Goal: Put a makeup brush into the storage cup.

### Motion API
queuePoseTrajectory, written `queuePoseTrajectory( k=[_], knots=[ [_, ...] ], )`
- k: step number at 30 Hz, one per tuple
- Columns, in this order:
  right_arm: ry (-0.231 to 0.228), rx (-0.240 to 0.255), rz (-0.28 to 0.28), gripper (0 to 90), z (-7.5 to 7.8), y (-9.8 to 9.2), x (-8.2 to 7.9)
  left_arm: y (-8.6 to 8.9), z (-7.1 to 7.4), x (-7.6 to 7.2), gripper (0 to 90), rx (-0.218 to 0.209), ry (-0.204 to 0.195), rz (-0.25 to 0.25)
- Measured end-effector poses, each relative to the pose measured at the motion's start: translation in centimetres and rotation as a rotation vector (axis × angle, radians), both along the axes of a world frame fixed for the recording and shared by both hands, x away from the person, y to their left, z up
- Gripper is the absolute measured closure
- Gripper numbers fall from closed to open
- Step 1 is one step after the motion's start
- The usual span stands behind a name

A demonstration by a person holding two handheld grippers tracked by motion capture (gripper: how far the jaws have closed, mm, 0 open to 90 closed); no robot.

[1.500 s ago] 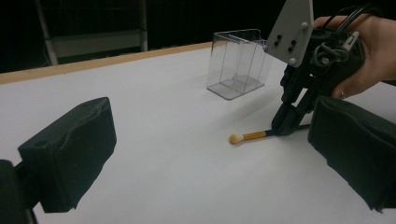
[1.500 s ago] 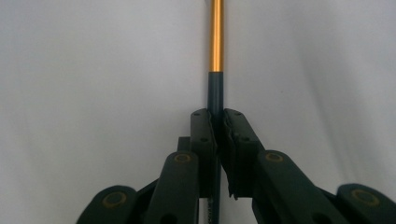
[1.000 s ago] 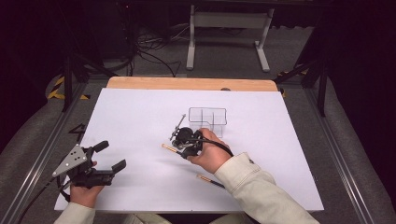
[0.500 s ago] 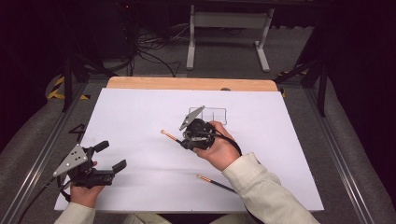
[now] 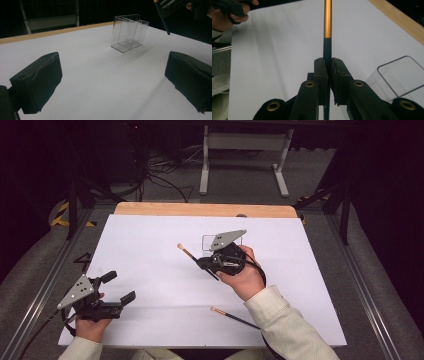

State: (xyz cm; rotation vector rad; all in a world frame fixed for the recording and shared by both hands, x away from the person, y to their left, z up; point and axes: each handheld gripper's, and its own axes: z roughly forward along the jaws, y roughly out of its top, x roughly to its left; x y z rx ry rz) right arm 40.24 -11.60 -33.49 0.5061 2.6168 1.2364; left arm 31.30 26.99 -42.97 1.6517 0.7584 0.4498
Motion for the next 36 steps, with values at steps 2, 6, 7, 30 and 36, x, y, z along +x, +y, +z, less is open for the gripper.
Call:
queuePoseTrajectory(
  k=[2, 6, 7, 30, 36],
  knots=[
    [-0.021, 0.029, 0.007, 83.6, 0.1, -0.3, -0.1, 0.0, 0.0, 0.0, 1.8, 0.0, 0.0, 0.0],
    [-0.061, 0.085, 0.007, 83.6, 0.2, -0.9, -0.2, 0.0, 0.0, 0.0, 1.9, 0.001, 0.002, -0.002],
    [-0.074, 0.099, 0.002, 83.6, 0.2, -1.1, -0.2, 0.0, 0.0, 0.0, 1.9, 0.001, 0.003, -0.002],
    [-0.235, 0.39, -0.02, 83.7, 0.0, -4.1, -0.1, -0.1, -0.1, 0.0, 1.8, 0.002, 0.004, -0.003],
    [-0.245, 0.459, -0.031, 83.6, -0.1, -4.7, 0.2, -0.1, -0.1, 0.0, 1.9, 0.003, 0.003, -0.002]
  ],
)
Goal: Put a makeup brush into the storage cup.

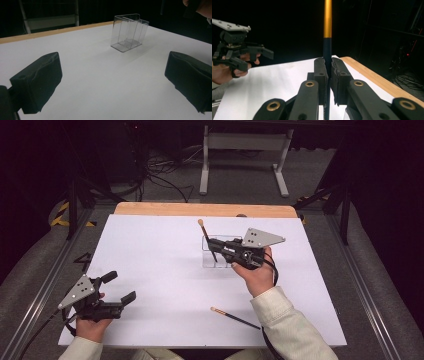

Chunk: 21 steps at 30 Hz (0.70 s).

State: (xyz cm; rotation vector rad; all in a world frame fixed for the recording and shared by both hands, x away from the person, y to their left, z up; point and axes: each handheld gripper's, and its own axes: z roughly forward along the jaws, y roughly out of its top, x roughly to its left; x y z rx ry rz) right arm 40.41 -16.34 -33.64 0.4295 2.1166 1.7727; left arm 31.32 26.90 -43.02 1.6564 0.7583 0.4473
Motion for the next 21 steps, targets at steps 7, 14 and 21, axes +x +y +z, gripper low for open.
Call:
queuePoseTrajectory(
  k=[7, 14, 21],
  knots=[
    [-0.001, 0.065, 0.003, 83.6, -0.1, -0.8, 0.5, 0.0, 0.0, 0.0, 1.9, 0.002, -0.001, -0.001],
    [0.001, 0.108, -0.004, 83.6, -0.2, -1.4, 1.1, 0.0, 0.0, 0.0, 1.8, 0.003, 0.0, -0.002],
    [0.009, 0.14, -0.025, 83.6, -0.2, -2.0, 1.9, 0.0, 0.0, 0.0, 1.9, 0.003, -0.001, -0.002]
  ],
)
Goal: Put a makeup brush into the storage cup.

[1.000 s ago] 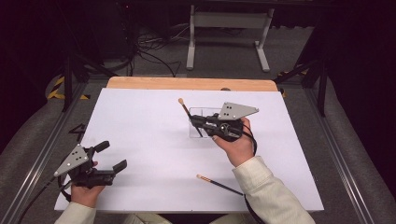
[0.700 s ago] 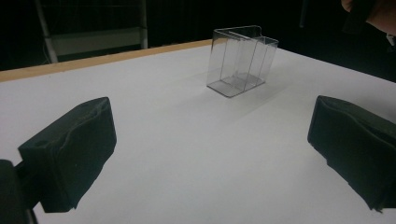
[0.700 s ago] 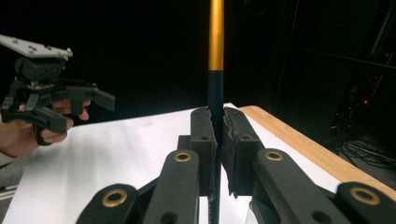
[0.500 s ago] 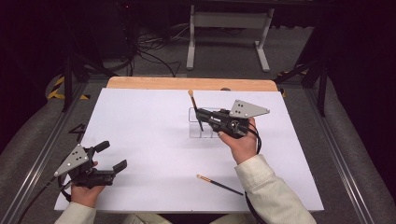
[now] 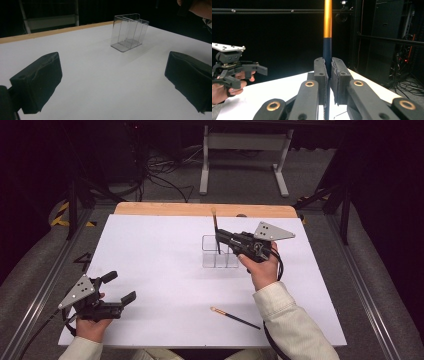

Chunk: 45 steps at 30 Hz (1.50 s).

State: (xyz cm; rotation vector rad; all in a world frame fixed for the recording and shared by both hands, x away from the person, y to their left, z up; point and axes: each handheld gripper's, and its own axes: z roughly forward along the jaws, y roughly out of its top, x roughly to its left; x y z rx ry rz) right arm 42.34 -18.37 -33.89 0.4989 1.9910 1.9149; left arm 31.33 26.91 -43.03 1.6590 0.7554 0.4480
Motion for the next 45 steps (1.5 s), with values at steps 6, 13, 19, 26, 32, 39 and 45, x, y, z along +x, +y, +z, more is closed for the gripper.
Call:
queuePoseTrajectory(
  k=[6, 13, 19, 26, 32, 39, 45],
  knots=[
    [0.003, 0.001, -0.035, 83.6, -0.1, -0.6, 0.7, 0.0, 0.0, 0.0, 1.8, -0.001, -0.001, 0.0],
    [0.002, -0.016, -0.066, 83.6, -0.1, -1.1, 1.5, 0.0, 0.0, 0.0, 1.9, 0.0, 0.001, 0.001],
    [0.005, -0.023, -0.083, 83.6, -0.2, -1.3, 2.3, 0.0, 0.0, 0.0, 1.8, 0.0, 0.001, 0.002],
    [0.008, -0.04, -0.095, 83.6, -0.1, -1.3, 3.1, 0.0, -0.1, 0.0, 1.8, 0.001, 0.002, 0.0],
    [0.014, -0.033, -0.107, 83.6, -0.3, -1.2, 3.8, 0.0, -0.1, 0.0, 1.8, 0.0, 0.003, 0.0],
    [0.029, -0.027, -0.121, 83.6, -1.0, -1.2, 4.6, 0.0, -0.2, 0.1, 1.7, 0.0, -0.001, 0.001],
    [0.043, -0.037, -0.134, 83.6, -1.9, -1.1, 5.0, 0.0, -0.2, 0.1, 1.7, -0.002, -0.003, -0.001]
  ],
)
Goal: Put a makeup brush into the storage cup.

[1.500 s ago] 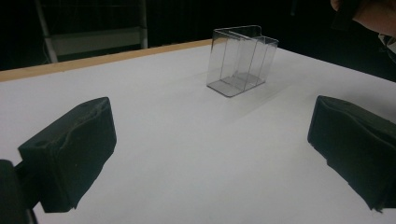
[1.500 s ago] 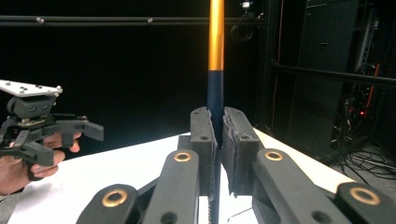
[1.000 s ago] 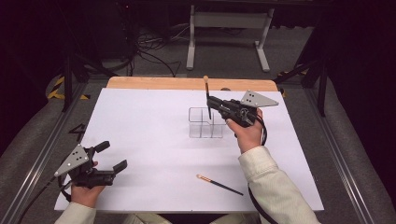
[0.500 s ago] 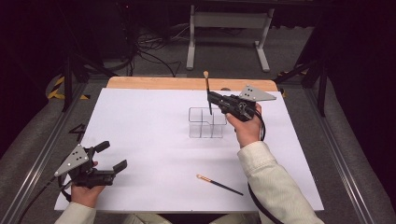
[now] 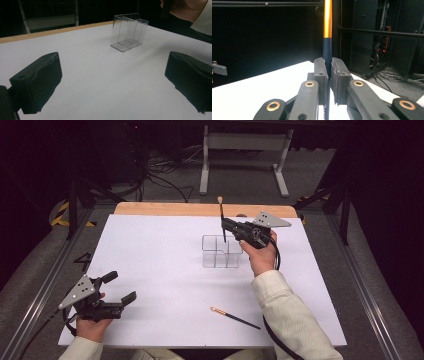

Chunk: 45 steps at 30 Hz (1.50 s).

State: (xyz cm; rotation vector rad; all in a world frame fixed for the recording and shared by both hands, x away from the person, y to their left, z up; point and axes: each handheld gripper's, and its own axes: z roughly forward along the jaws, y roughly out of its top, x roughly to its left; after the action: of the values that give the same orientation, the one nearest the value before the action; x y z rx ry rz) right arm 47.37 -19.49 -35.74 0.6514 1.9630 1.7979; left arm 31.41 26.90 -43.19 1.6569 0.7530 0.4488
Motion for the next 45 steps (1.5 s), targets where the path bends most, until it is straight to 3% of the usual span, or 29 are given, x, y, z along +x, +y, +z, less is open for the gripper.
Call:
queuePoseTrajectory(
  k=[22, 45],
  knots=[
    [0.054, -0.021, -0.015, 83.6, -3.0, 0.4, 0.7, 0.1, 0.0, 0.0, 1.7, 0.001, -0.002, -0.001],
    [0.104, -0.043, -0.025, 83.6, -4.7, 0.4, 0.6, 0.0, 0.1, -0.1, 1.7, 0.0, -0.003, -0.003]
  ],
)
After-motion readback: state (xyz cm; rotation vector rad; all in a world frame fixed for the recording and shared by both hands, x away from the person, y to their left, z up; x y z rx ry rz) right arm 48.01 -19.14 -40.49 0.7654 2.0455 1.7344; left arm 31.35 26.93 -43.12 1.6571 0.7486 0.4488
